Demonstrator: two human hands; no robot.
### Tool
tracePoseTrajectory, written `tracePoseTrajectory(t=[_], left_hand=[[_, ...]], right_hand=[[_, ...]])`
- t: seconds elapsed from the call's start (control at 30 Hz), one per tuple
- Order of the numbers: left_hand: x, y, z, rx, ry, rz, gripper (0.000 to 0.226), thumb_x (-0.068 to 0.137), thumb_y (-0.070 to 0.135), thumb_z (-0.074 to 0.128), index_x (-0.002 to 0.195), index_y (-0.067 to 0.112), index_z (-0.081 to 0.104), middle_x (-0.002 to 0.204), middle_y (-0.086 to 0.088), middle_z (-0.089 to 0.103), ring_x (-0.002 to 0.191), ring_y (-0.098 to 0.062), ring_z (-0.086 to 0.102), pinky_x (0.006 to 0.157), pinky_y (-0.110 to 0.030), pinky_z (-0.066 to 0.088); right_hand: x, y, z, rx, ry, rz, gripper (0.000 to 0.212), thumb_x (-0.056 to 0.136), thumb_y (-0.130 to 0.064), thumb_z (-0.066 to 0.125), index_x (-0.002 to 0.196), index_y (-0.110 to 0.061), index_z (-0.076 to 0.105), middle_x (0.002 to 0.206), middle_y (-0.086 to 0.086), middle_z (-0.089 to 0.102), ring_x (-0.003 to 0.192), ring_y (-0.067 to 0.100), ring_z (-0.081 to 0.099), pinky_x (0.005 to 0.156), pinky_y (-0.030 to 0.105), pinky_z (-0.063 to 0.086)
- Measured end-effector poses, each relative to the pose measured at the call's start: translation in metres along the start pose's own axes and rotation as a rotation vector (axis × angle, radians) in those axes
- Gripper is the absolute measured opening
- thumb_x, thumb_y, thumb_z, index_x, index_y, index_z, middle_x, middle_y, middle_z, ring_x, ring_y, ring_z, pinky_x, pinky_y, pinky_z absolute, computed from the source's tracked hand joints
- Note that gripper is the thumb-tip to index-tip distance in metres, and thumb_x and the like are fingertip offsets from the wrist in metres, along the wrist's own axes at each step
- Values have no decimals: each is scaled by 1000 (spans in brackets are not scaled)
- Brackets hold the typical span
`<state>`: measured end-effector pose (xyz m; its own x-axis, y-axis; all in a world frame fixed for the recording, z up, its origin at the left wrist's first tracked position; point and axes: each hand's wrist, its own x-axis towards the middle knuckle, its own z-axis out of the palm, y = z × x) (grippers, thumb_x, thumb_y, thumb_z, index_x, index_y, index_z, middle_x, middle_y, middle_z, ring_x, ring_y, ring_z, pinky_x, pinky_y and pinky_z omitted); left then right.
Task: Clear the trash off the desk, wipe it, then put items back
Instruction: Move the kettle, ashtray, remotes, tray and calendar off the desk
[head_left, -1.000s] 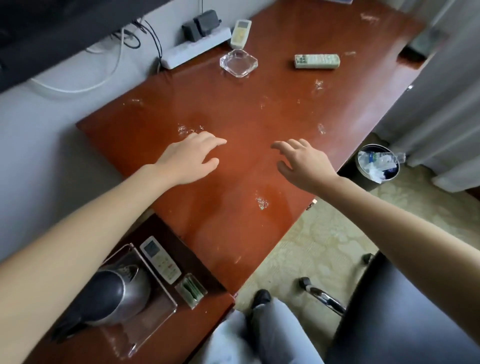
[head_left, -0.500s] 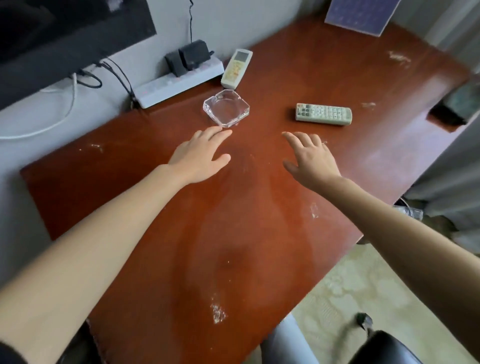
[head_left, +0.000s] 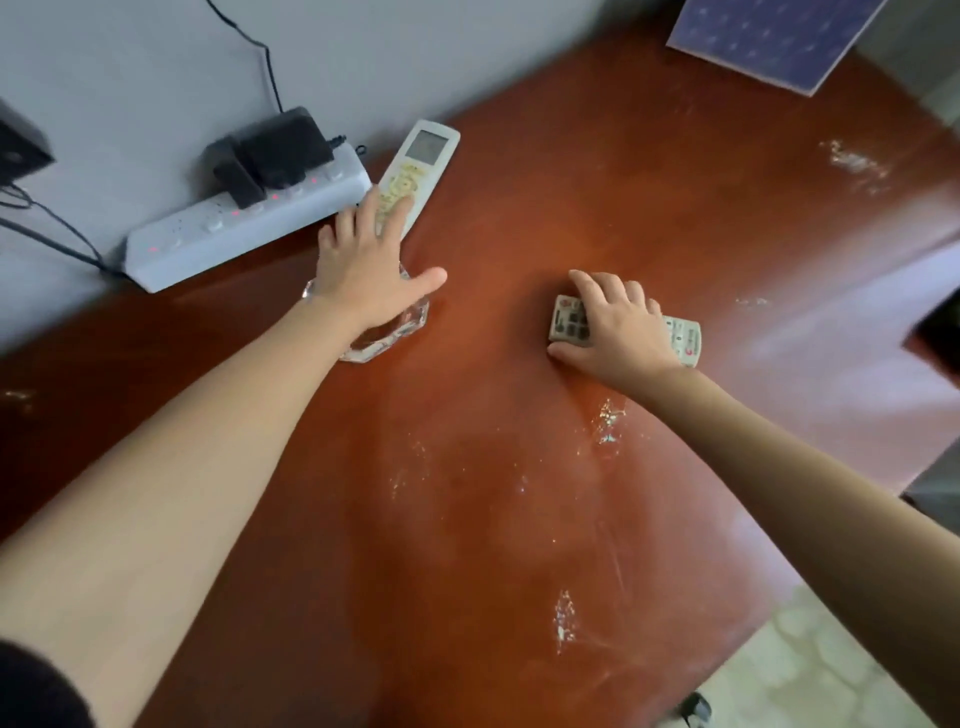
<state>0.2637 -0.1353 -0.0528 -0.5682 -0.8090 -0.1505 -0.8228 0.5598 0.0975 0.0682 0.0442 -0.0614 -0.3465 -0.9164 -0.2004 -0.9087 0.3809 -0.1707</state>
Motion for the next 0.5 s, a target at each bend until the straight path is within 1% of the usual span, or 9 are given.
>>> tracePoseTrajectory(t=[0.13,0.23,0.33,0.4,0.43,0.5], left_hand=[[29,20,6,-133,21,-130,78,86,57,49,146,16,21,152,-14,16,133,-37,21,104,-49,28],[35,24,9,-221,125,-151,58,89,35,57,138,14,36,142,-16,28,125,-38,29,99,-49,38],[36,23,7,-281,193,-121,43,89,17,57,130,12,45,134,-17,34,121,-36,35,95,-46,43],[36,23,5,-320,189,-100,43,87,10,58,128,11,46,131,-18,34,120,-35,36,97,-42,40],[35,23,4,-344,172,-99,47,85,9,59,129,10,45,132,-18,33,121,-35,36,99,-40,38],[33,24,1,-364,123,-114,61,83,8,61,137,8,34,136,-20,32,125,-36,32,103,-38,32]], right_hand=[[7,3,-2,56,-1,-40,69,80,-48,64,137,-18,39,131,6,43,119,29,38,96,44,36],[10,5,-4,94,0,-32,66,79,-48,65,134,-18,43,126,5,45,116,28,40,94,43,37],[12,5,-7,126,2,-16,66,79,-49,65,133,-19,44,125,4,46,116,26,40,93,41,38],[11,5,-9,178,9,14,65,79,-49,65,133,-18,45,124,5,46,116,26,40,93,41,41],[10,4,-11,215,12,31,64,80,-49,65,132,-17,45,123,5,46,116,25,40,93,41,42],[7,1,-14,279,19,50,62,80,-48,64,131,-17,47,121,4,47,115,24,40,92,39,43]])
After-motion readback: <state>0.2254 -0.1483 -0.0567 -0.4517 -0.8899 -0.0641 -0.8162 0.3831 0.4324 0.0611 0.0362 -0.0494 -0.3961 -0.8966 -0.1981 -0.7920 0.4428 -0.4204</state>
